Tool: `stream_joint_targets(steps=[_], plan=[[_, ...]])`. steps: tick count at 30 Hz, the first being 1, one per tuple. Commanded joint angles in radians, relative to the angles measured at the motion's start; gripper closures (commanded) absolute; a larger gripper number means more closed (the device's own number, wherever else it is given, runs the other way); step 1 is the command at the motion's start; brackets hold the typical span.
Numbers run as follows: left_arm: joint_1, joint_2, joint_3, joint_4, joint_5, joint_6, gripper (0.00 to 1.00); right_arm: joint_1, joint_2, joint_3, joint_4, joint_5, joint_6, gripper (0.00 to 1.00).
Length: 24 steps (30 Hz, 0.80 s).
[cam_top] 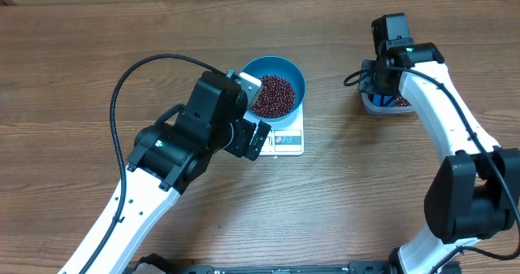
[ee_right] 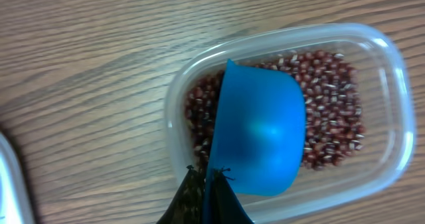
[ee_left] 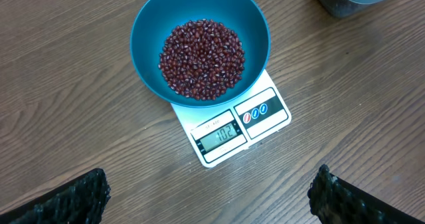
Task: Scoop item into bowl and weigh 150g on scale
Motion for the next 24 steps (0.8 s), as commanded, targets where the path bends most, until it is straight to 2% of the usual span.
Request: stream_joint_targets(steps=[1,11,16,24], plan=[[0.005,-0.01,0.016,0.002,0.008,0.012,0.0,-0.022,0.011,-0.006,0.021,-0.15,0.0,0.96],[0.005,-0.01,0.016,0.002,0.008,0.012,0.0,-0.216,0.011,-0.006,0.035,-0.547,-0.061,0.96],[0.005,-0.01,0.016,0.002,0.008,0.012,0.01,-0.285,0.011,-0.006,0.023,-0.615,-0.061,0.96],[0.005,-0.01,0.016,0.002,0.008,0.012,0.0,-0.35,0.011,-0.006,0.005,-0.621,-0.061,0.96]])
